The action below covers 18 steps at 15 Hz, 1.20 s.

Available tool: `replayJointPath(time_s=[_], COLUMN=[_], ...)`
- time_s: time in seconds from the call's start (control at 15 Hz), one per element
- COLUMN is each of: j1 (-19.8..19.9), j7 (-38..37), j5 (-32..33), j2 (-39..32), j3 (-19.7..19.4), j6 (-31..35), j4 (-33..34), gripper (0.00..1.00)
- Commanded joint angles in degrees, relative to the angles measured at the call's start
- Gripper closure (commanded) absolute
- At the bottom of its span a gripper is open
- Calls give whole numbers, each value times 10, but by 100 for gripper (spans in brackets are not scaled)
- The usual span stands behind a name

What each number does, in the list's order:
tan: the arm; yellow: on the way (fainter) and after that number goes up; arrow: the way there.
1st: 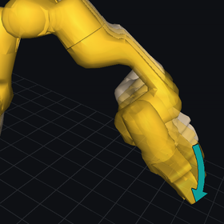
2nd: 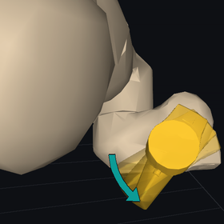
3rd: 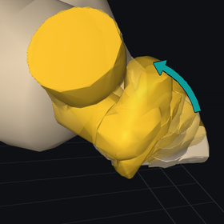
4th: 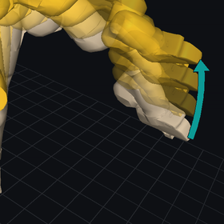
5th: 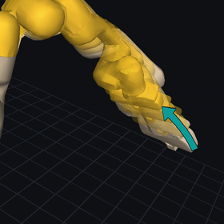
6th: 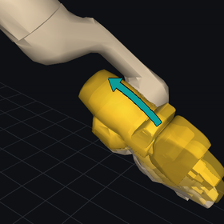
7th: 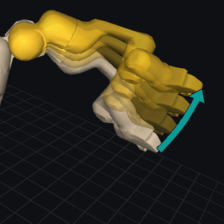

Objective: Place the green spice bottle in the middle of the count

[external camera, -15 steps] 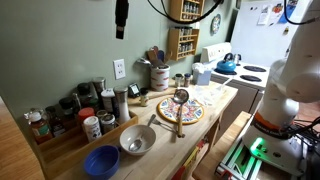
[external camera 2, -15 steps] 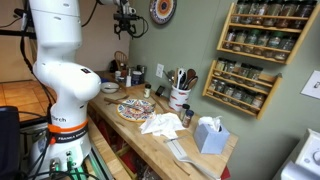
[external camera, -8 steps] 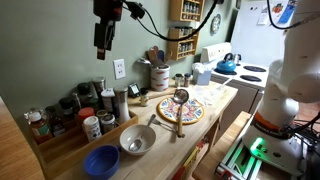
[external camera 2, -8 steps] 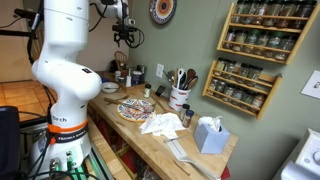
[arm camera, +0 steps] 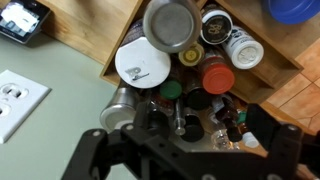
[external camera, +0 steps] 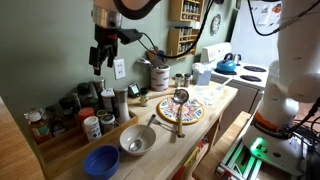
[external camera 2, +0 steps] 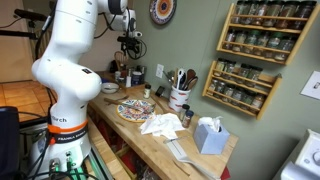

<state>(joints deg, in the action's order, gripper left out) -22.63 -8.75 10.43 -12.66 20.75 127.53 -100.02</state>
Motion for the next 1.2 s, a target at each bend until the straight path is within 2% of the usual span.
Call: replayJointPath(time_s=[0.0,0.13,0.47,0.87,1.13], j1=[-25,-40,-86,-109,-122], j7=[-60,-73,-83,-77,-82], j5=[12,26,114,125,116], j2=[-40,-60,-122,-194,-223], j3=[-17,-21,-52,-81,-98], j6=[-4,-6,-73,-64,-59], j4=[32,57,133,202,222], gripper=[0,0,0,0,0])
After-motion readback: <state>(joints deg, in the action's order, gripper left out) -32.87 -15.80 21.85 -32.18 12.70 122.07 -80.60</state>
